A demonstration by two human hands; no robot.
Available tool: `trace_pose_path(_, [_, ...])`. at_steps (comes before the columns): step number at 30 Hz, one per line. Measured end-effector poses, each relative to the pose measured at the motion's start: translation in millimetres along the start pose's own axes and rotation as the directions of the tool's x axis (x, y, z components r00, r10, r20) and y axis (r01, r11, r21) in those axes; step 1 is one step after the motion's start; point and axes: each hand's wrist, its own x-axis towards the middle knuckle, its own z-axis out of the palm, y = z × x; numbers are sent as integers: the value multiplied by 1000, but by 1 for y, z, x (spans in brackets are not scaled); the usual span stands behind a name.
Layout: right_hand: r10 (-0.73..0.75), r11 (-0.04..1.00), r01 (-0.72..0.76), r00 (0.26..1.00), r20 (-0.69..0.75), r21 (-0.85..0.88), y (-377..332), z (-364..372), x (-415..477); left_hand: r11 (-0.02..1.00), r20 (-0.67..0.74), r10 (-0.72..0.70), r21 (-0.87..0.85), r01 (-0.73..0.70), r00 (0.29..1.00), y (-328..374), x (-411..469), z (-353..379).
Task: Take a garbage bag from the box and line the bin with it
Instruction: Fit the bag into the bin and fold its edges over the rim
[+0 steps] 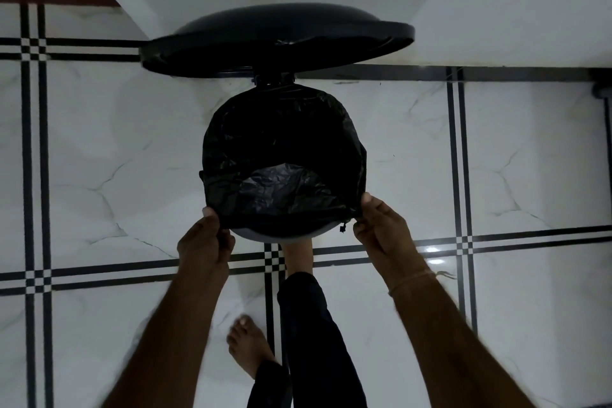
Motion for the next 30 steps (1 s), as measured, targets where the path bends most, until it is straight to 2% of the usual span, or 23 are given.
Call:
trace_pose_path(3, [-1,999,3,999,43,-39,-3,0,-4,998,-26,53,38,-52,998,0,-6,5])
trace_pose_path(6, [47,992,-32,991,124,-119,-6,4,-8,995,15,102,16,-102,995,2,-10,2])
trace_pose_path(10, [146,970,-115,980,135,-215,-1,-1,-12,999,166,-46,-11,49,985,0,-5,-10])
trace_pose_path(13, [217,970,-190,958,185,-152,13,-11,-17,989,331,-122,-39,142,936,-6,3,-24])
trace_pose_path(16, [229,973,-227,932,280,-42,26,-14,-21,975,429,-153,-79,206,890,-9,9,-36])
trace_pose_path(23, [219,955,-278,895,387,103,62,-13,-15,969,410,-174,-91,230,895,-15,15,-26])
trace_pose_path(28, [235,909,-367,841,487,195,93,-8,-17,913,373,-208,-257,316,904,-22,15,-18])
trace_pose_path(30, [252,893,-399,828,501,210,102,-4,-20,886,420,-202,-307,348,885,-21,14,-20])
